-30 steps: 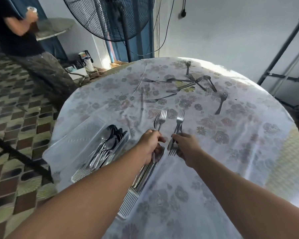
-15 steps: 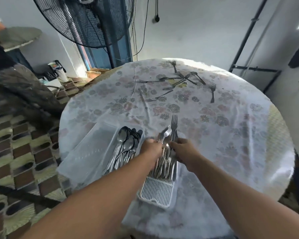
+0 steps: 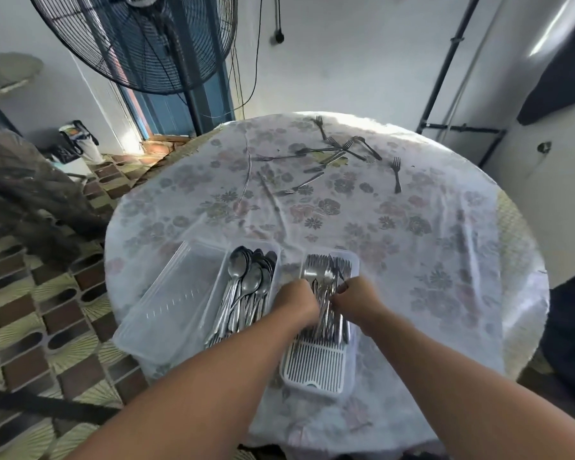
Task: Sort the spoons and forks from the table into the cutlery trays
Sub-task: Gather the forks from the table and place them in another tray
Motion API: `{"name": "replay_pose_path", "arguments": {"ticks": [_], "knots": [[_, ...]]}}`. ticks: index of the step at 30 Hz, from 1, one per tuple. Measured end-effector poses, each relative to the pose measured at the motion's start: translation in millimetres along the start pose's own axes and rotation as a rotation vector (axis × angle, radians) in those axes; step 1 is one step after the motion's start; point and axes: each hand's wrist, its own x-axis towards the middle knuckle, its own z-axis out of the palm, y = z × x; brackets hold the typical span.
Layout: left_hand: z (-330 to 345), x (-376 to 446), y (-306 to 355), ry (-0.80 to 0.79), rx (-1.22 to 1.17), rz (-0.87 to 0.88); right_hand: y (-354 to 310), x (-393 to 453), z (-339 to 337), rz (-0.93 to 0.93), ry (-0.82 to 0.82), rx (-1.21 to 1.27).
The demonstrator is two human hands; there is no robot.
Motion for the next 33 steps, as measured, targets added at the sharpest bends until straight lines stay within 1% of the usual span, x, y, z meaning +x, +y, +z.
{"name": "replay_pose_path", "arguments": {"ticks": [2,4,7,10,12,15,19,21,23,28,31,33], "knots": [[-2.4,2.9,0.6,-0.009,0.051,0.017,-2.0,1.8,-2.2,0.010,-0.006,-0.034],[-2.7,7.1,4.1,0.019,0.064,0.031,-3.4,4.7,-3.8,0.008,-0.013,-0.075],[-1.7,11.5,11.2,0.149,0.086,0.049,-8.4,6.1,-5.9,0.001,-0.031,-0.115],[2.1,18.7,11.7,0.270,0.234,0.059,-12.0,4.2,-7.3,-0.012,-0.011,-0.133],[3.9,23.2,7.9,0.280,0.287,0.034,-10.6,5.0,-7.6,-0.035,0.012,-0.153],[7.7,32.1,-4.3,0.291,0.284,0.038,-8.1,5.9,-8.7,-0.071,0.067,-0.142],[4.2,35.7,-8.0,0.236,0.223,0.016,-9.5,6.4,-10.2,-0.095,0.091,-0.098],[3.7,34.1,-6.8,0.200,0.257,0.034,-10.3,4.8,-12.0,-0.098,0.101,-0.131],[5.0,31.5,-8.5,0.197,0.317,0.073,-11.6,1.8,-14.5,-0.104,0.101,-0.205],[7.7,26.6,-14.0,0.295,0.435,0.200,-16.7,-7.3,-16.3,-0.132,0.113,-0.279],[8.6,26.8,-18.0,0.350,0.441,0.348,-18.4,-15.6,-10.0,-0.149,0.136,-0.309],[6.9,25.2,-19.6,0.308,0.474,0.491,-18.6,-20.9,-6.4,-0.159,0.150,-0.311]]}}
